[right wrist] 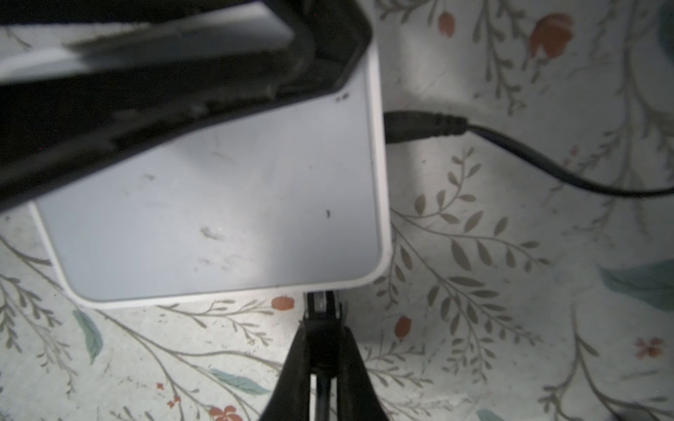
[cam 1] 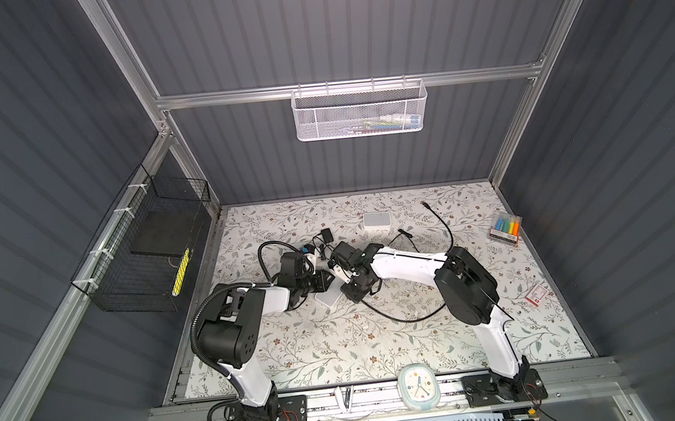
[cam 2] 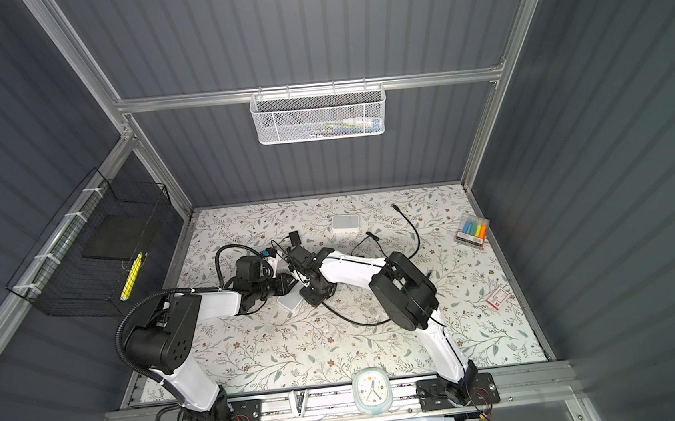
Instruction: Insert the plug into the switch port
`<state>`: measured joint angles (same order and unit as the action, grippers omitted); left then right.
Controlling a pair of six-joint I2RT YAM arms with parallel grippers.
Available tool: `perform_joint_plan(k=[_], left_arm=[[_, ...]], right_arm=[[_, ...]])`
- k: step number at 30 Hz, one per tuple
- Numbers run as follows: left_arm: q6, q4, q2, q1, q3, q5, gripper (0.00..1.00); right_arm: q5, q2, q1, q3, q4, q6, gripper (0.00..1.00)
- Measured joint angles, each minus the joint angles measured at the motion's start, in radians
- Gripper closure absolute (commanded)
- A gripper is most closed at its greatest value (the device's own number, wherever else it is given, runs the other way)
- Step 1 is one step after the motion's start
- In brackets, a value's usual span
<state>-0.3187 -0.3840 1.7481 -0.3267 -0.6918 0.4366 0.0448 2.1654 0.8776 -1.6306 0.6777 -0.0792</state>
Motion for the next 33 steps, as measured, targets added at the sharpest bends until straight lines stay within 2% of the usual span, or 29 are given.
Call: perform_joint_plan(k=[33], left_arm=[[-0.02,-0.138,0.058,-0.011,0.004,0.006,0.76]], right_arm=[[-0.013,0.035,-0.018,-0.068,0.066,-0.011,1.0]])
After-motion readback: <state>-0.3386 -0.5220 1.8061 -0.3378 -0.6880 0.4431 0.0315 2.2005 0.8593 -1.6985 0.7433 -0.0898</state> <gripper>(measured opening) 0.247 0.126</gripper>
